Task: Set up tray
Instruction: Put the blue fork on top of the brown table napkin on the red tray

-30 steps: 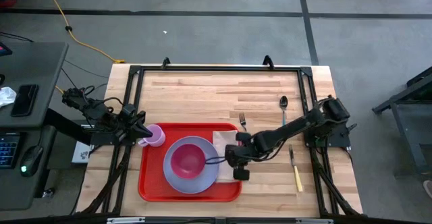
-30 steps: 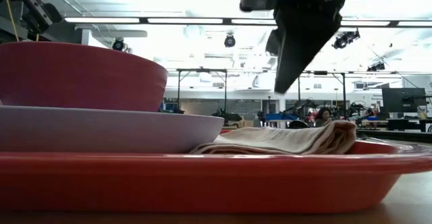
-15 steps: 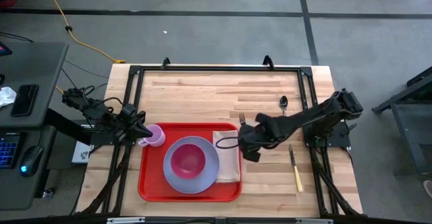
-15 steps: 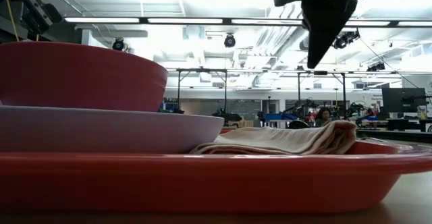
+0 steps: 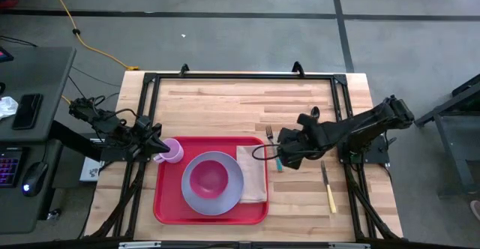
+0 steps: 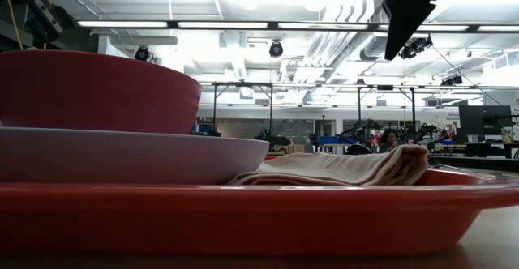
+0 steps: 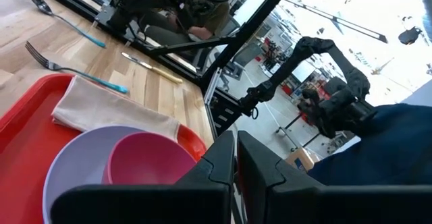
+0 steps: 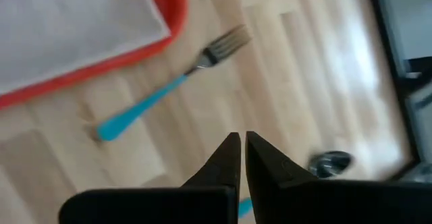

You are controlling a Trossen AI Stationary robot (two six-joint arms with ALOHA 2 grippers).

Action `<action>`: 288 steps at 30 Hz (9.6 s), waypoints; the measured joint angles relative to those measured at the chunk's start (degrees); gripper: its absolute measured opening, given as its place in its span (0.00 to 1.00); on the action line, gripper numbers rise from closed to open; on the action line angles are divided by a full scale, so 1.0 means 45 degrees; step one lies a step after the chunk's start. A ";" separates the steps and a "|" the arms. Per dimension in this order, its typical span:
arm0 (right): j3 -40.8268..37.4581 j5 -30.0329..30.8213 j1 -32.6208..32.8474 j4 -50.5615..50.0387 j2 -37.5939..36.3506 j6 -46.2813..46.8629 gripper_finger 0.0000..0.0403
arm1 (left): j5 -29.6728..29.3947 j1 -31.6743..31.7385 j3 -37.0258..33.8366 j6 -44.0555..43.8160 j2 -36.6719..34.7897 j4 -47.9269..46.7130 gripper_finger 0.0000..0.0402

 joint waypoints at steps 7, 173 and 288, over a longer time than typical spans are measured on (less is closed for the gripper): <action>0.0000 0.0932 -0.0284 -0.1214 -0.0826 -0.1133 0.01 | 0.0005 -0.0002 -0.0003 0.0001 0.0000 -0.0003 0.12; -0.5406 -0.3403 -0.3740 1.0048 0.2892 0.2936 0.33 | 0.1177 -0.0001 -0.0005 0.3231 -0.0001 -0.0614 0.12; -0.5396 -0.3394 -0.3623 0.8746 0.2586 0.2286 0.01 | 0.1151 -0.0005 -0.0005 0.3445 0.0000 -0.1467 0.12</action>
